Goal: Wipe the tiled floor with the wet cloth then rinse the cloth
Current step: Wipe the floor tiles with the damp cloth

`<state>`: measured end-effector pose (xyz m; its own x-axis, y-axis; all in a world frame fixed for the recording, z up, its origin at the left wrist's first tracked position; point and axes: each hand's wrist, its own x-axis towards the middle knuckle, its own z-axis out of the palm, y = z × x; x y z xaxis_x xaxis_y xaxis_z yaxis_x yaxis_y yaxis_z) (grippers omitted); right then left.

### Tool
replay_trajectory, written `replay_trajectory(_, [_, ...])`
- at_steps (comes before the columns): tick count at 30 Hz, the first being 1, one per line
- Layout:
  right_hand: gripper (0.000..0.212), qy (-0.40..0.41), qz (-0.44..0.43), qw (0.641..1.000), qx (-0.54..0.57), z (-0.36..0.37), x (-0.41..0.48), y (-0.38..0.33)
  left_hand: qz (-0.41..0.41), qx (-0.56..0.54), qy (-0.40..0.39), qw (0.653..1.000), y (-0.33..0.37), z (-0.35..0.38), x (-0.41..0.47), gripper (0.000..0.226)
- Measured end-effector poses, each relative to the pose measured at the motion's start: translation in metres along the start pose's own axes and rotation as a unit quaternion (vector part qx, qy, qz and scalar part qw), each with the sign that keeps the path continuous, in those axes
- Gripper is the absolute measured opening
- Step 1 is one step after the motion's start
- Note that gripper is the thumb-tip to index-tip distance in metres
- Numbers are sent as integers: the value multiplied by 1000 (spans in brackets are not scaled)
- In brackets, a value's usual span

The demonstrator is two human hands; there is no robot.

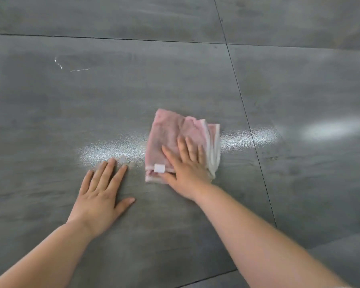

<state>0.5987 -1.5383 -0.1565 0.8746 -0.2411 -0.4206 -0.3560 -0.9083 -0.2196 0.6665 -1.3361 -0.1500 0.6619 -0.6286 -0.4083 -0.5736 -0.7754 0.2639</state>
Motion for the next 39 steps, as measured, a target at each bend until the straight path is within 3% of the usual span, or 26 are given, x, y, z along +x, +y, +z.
replay_trajectory(2, [62, 59, -61, 995, -52, 27, -31, -1, -74, -54, 55, 994, -6, 3, -12, 97])
replay_trajectory(6, [72, 42, -59, 994, -87, 52, -104, 62, -192, -55, 73, 977, -32, -2, -16, 106])
replay_trajectory(9, [72, 77, 84, 992, -59, 35, -123, 110, -216, -67, 35, 973, -38, -6, -11, 94])
replay_trajectory(12, [70, 79, 288, 953, 55, -1, -80, 112, -223, -66, 21, 972, -38, -3, -11, 82])
replay_trajectory(15, [67, 61, 348, 930, 102, -25, -18, 80, -228, -68, 12, 971, -39, -4, -11, 82])
replay_trajectory(18, [64, 29, 228, 969, 92, -29, 25, 20, -235, -75, 1, 969, -37, -7, -11, 82])
replay_trajectory(22, [64, 9, -8, 1000, 17, -1, 25, -51, -240, -80, -6, 968, -37, -10, -11, 82])
replay_trajectory(24, [63, 77, -101, 992, -24, 19, 6, -46, -238, -83, -5, 968, -38, -11, -12, 82])
replay_trajectory(27, [66, 72, -126, 985, -89, 35, -40, 7, -225, -78, -10, 971, -42, -13, -15, 81])
replay_trajectory(30, [67, 43, -44, 994, -95, 33, -95, 82, -219, -73, -15, 973, -46, -13, -16, 81])
replay_trajectory(32, [73, 73, 100, 991, -55, 22, -110, 120, -216, -69, -19, 974, -44, -12, -17, 82])
replay_trajectory(34, [94, 122, 270, 955, 16, 3, -94, 131, -215, -69, -16, 974, -44, -10, -16, 82])
replay_trajectory(36, [84, 126, 377, 913, 91, -19, -55, 120, -217, -64, -21, 974, -44, -10, -15, 82])
replay_trajectory(37, [75, 119, 405, 899, 113, -28, -32, 110, -217, -59, -28, 974, -43, -11, -15, 82])
replay_trajectory(39, [66, 106, 381, 910, 124, -36, 10, 81, -221, -57, -33, 973, -43, -11, -16, 82])
